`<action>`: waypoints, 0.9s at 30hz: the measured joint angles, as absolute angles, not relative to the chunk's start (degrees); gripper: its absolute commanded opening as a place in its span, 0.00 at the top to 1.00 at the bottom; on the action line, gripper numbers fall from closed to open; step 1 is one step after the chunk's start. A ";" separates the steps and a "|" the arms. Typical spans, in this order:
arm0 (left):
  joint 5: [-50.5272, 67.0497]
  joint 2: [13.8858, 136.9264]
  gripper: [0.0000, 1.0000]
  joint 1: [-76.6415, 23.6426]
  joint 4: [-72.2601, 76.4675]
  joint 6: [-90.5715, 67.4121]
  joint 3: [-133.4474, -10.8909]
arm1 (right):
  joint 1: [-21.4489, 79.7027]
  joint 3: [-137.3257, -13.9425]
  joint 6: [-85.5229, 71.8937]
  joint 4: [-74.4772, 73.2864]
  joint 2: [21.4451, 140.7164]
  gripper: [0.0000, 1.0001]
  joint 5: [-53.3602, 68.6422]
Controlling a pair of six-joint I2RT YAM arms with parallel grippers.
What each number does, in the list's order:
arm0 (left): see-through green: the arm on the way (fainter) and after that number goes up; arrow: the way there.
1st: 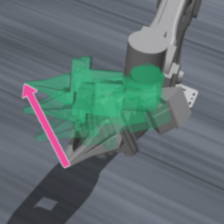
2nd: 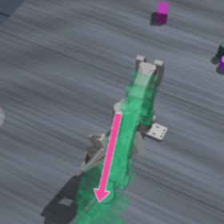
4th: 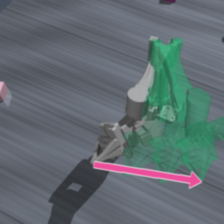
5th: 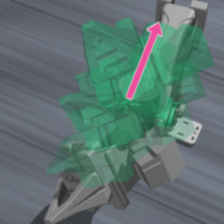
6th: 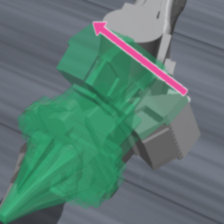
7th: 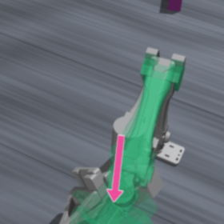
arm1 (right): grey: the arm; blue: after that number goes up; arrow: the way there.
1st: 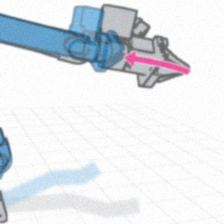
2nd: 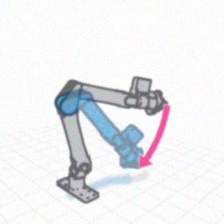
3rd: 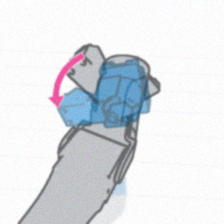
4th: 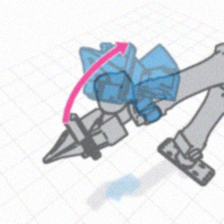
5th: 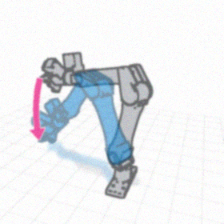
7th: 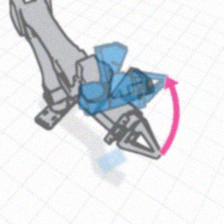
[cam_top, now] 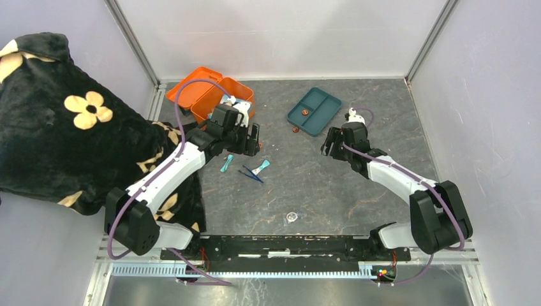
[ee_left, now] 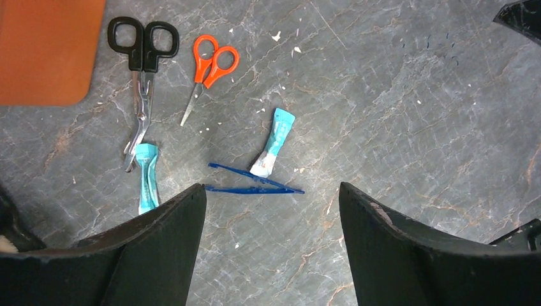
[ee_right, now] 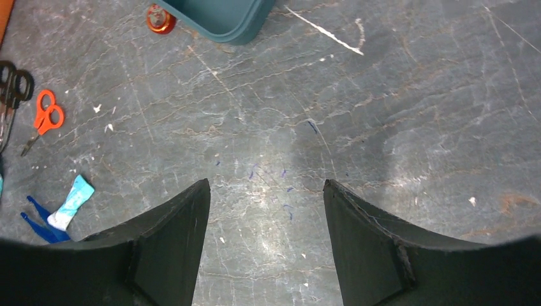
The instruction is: Organize the medicine kit
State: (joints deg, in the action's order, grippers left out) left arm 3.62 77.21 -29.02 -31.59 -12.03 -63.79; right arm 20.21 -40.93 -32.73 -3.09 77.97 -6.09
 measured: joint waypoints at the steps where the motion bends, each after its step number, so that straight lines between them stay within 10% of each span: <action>1: 3.68 77.60 0.18 -29.02 -31.59 -12.03 -63.77 | 20.12 -41.45 -32.51 -3.11 78.41 0.28 -5.43; 27: 7.38 96.77 0.23 -29.02 -26.85 -7.18 -69.84 | 20.08 -39.22 -18.70 -6.24 71.64 0.28 9.32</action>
